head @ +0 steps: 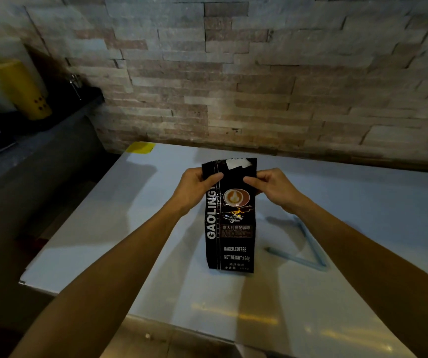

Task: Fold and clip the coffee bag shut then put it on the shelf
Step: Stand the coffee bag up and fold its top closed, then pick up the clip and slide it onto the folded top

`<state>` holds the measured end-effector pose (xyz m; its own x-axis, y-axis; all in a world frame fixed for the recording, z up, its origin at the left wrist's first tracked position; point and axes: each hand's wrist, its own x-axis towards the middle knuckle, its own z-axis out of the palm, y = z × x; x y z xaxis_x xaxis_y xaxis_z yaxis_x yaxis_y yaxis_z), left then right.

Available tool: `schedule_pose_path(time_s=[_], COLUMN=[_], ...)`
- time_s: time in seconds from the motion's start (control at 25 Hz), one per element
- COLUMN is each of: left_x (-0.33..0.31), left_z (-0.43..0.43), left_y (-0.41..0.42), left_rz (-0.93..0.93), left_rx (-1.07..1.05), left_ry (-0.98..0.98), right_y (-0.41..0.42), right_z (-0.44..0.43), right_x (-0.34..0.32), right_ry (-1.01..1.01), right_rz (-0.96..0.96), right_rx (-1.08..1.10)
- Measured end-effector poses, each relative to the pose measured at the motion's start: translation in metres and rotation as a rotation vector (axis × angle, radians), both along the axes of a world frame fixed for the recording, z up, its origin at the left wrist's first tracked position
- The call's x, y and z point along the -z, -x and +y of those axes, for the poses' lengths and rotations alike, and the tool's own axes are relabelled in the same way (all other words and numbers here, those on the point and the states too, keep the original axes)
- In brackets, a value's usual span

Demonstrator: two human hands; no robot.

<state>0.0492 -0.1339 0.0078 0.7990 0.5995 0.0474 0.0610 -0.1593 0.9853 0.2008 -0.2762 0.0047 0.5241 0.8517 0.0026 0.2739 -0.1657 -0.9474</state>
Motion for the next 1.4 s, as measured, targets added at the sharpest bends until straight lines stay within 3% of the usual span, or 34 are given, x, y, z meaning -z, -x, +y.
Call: schedule_pose_path(time_s=[0.32,0.56,0.92,1.24,1.4], left_x=[-0.01,-0.008,-0.005,-0.005,-0.006], left_z=[0.007,0.009,0.012,0.011,0.011], left_y=[-0.006,-0.007,-0.01,-0.01,-0.008], left_rz=[0.065,0.051,0.056,0.044,0.045], left_rx=[0.05,0.056,0.049,0.054,0.057], left_ry=[-0.169,-0.139,-0.152,-0.153,-0.156], right_y=[-0.021,-0.038,-0.026,-0.022,-0.027], right_z=[-0.034,-0.113,-0.173,-0.18,-0.18], right_x=[0.017,0.095,0.136,0.14,0.128], right_ry=[0.068,0.382,0.663,0.612,0.478], right_rz=[-0.226,-0.576,-0.555,-0.54,-0.402], right_rx=[0.036,0.157,0.059,0.17,0.31])
